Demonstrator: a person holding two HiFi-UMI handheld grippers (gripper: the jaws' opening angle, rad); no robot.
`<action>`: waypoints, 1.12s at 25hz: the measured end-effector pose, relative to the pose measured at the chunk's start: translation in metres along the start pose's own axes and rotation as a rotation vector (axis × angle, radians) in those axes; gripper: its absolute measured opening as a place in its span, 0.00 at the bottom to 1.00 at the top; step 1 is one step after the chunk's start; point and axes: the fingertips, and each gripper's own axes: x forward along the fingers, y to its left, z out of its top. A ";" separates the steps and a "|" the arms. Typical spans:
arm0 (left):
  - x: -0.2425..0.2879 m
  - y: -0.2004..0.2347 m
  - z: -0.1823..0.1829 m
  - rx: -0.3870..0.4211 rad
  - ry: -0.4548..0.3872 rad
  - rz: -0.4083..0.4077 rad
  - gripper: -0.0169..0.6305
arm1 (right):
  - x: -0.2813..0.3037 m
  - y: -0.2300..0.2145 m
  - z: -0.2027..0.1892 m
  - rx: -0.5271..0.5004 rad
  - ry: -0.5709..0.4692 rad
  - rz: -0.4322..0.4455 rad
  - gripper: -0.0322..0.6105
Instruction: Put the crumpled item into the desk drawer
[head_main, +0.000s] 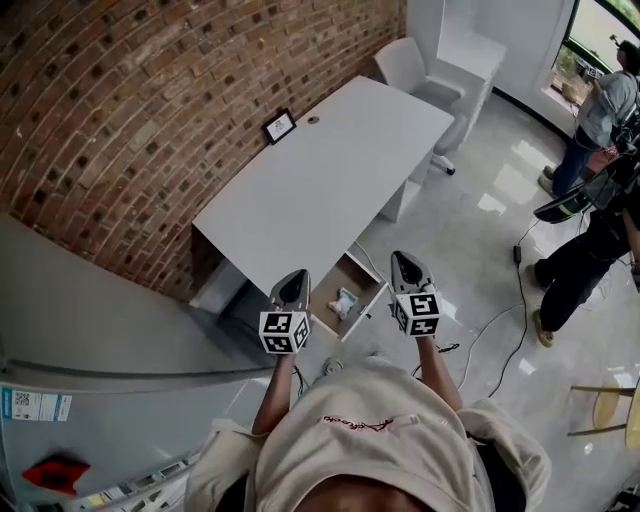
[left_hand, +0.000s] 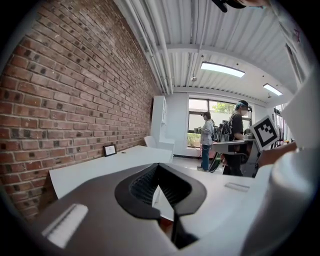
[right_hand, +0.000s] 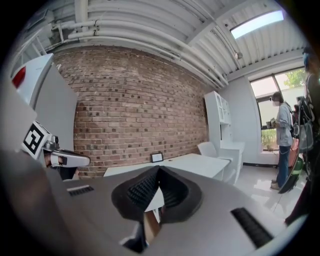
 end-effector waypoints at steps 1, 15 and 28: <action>-0.002 0.003 0.004 0.001 -0.007 0.006 0.04 | 0.000 0.000 0.003 -0.004 -0.003 -0.001 0.07; 0.001 0.016 0.041 0.025 -0.070 0.020 0.04 | 0.000 -0.001 0.026 -0.025 -0.036 -0.023 0.07; -0.002 0.022 0.041 0.008 -0.076 0.033 0.04 | 0.005 0.005 0.027 -0.049 -0.022 -0.015 0.07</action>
